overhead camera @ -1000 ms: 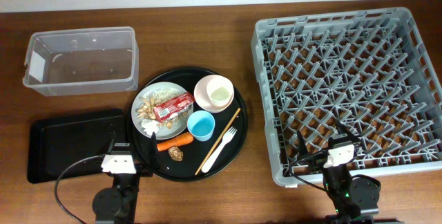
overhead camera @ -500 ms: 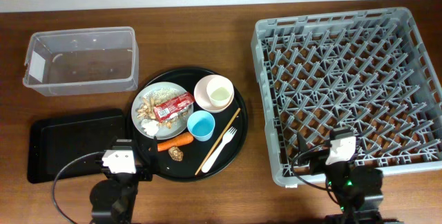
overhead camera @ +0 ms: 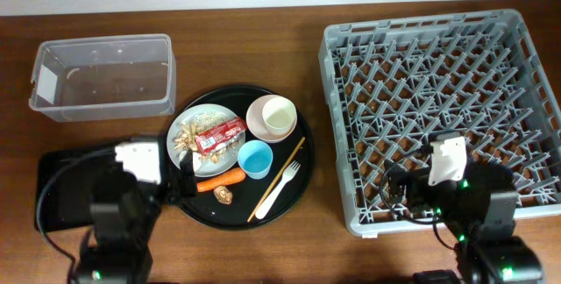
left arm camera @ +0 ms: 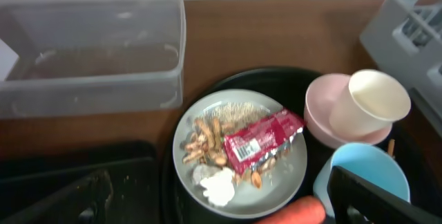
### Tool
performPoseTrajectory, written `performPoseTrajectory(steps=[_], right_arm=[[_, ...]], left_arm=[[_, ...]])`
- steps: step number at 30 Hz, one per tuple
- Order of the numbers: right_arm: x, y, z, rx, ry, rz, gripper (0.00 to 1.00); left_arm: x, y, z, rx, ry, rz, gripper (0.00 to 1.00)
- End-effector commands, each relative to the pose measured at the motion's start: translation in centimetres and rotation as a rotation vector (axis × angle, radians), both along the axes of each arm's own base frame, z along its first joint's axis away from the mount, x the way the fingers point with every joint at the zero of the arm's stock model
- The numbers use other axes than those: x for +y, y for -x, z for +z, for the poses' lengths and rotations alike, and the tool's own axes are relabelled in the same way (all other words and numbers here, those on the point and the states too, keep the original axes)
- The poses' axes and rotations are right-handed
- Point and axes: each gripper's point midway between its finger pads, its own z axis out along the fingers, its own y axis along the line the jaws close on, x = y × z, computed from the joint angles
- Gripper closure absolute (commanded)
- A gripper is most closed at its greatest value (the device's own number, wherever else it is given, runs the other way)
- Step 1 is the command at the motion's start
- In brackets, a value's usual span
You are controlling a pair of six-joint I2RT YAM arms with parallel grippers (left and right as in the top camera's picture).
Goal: Sort waste into correct bins and load items into the dishwasher rack
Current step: 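Reach left gripper to the plate and grasp the white tissue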
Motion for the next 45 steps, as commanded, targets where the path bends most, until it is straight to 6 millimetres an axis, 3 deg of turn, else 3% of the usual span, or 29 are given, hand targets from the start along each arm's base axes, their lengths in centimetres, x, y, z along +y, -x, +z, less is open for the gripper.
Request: performPoseTrajectory(steps=[1,7,14,27,31,32,43,45], right_arm=[[0.8,-0.2,1.3,0.048,-0.026,0.034,0.01],[1.4,0.0,0.6,0.12,-0.047,0.061,0.01],[1.4,0.0,0.6,0.12,-0.047,0.061,0.01],[1.4,0.0,0.6,0.12,-0.045,0.059,0.01],[1.3,0.0,0.6,0.121,-0.043,0.056,0.01],[1.3,0.0,0.6,0.121,-0.043,0.056,0.01],[1.3,0.0,0.6,0.121,-0.043,0.056,0.01],[1.3,0.0,0.6,0.121,-0.043,0.056,0.01]], left_arm=[[-0.3,-1.5,1.7,0.087,-0.004,-0.015,0.01],[-0.3,-3.2,1.8,0.267,-0.009,-0.014,0.01],[-0.4,-4.5,-1.7,0.392,-0.012,-0.014,0.01],[-0.9,-5.2,-15.9,0.858,-0.004,-0.029,0.02],[-1.3,-5.4,-18.6,0.918,0.016,-0.044,0.11],[-1.4,-5.4,-18.9,0.921,0.017,-0.044,0.18],[-1.6,-6.1,-18.8,0.894,0.014,-0.05,0.25],[-1.6,-6.1,-18.8,0.894,0.014,-0.05,0.3]])
